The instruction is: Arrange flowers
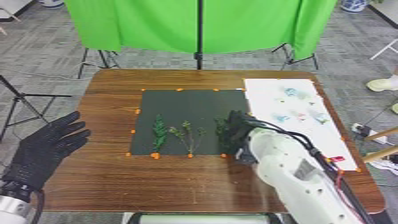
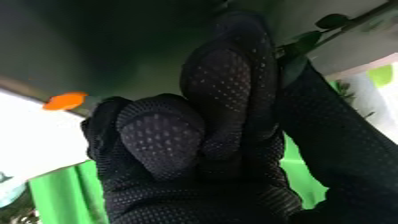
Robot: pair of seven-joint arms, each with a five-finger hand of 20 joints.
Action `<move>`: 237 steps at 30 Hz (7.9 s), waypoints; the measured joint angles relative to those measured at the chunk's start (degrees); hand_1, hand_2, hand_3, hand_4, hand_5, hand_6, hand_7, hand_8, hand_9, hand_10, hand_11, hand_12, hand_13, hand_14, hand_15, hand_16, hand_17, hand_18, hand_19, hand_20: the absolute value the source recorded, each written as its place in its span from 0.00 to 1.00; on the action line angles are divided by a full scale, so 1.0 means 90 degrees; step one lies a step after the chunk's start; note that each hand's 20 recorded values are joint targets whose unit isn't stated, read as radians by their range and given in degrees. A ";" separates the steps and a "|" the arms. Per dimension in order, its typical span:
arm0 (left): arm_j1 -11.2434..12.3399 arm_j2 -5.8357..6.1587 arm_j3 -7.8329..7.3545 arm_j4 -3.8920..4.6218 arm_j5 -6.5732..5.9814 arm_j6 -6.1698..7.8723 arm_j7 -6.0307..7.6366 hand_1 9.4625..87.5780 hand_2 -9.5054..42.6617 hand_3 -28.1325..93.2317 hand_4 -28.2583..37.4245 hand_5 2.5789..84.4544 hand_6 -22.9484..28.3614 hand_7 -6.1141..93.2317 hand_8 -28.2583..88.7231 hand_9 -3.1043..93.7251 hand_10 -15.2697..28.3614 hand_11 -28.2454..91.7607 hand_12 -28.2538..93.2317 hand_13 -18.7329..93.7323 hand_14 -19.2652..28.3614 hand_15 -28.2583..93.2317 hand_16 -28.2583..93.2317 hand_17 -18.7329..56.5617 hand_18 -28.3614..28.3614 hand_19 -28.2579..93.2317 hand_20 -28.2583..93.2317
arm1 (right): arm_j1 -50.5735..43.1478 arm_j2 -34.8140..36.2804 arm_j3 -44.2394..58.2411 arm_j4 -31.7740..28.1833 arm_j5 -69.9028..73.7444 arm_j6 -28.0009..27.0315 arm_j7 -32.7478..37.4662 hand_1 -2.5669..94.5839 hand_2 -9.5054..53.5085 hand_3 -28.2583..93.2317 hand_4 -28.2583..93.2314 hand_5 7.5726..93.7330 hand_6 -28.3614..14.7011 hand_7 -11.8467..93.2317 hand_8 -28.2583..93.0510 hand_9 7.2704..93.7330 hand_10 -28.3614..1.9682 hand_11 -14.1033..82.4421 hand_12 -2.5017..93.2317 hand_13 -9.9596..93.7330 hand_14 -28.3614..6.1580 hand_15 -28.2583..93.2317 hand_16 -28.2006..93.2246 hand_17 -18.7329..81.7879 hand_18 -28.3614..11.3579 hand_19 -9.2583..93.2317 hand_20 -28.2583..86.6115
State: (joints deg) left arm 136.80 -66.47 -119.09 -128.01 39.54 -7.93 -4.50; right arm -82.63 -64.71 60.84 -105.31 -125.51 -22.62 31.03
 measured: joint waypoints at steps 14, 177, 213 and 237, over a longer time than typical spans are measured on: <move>-0.0021 0.0002 0.0015 0.0017 0.0000 0.0000 -0.0007 0.21 0.18 0.83 0.04 0.40 0.51 0.26 0.15 0.34 0.63 0.46 0.35 0.37 0.73 0.57 0.21 0.14 0.89 0.63 0.30 | 0.0051 -0.0053 -0.0148 -0.0005 -0.0351 -0.0169 0.0077 0.37 0.10 0.99 0.07 1.00 0.53 0.47 0.15 1.00 0.72 0.62 0.28 0.95 0.69 0.80 0.43 0.67 0.25 1.00 0.75; -0.1612 0.1382 0.0596 0.0633 -0.0116 -0.0076 -0.0582 0.21 0.19 0.82 0.04 0.40 0.51 0.26 0.14 0.35 0.63 0.46 0.35 0.38 0.73 0.57 0.21 0.14 0.89 0.63 0.30 | 0.1399 -0.2377 -0.2384 0.2812 -0.4324 0.2623 -0.3265 0.55 0.00 0.88 0.00 0.76 0.70 0.58 0.07 0.92 0.83 0.29 0.46 0.79 0.76 0.76 0.54 0.53 0.30 0.95 0.65; -0.2030 0.1518 0.0951 0.0778 -0.0149 -0.0160 -0.0666 0.21 0.19 0.82 0.04 0.40 0.52 0.26 0.14 0.35 0.63 0.46 0.35 0.38 0.73 0.57 0.21 0.14 0.89 0.63 0.30 | 0.1345 -0.2547 -0.2581 0.3146 -0.4280 0.3523 -0.2466 0.39 0.00 0.94 0.00 0.49 0.66 0.47 0.01 0.52 0.64 0.55 0.24 0.71 0.66 0.87 0.44 0.51 0.28 0.98 0.64; -0.0702 0.0777 0.0157 0.0218 -0.0100 0.0015 0.0077 0.21 0.19 0.82 0.04 0.40 0.52 0.26 0.14 0.35 0.63 0.46 0.35 0.38 0.73 0.57 0.21 0.14 0.89 0.63 0.30 | 0.1429 -0.1313 -0.1286 0.1254 -0.2759 0.2604 -0.2296 0.30 0.00 0.97 0.00 0.40 0.61 0.43 0.04 0.39 0.60 0.55 0.23 0.48 0.58 0.75 0.35 0.39 0.28 0.81 0.58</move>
State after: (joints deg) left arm 130.48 -59.48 -117.67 -126.05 38.64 -7.79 -3.81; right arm -69.76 -76.52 49.27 -94.03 -150.34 0.82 10.36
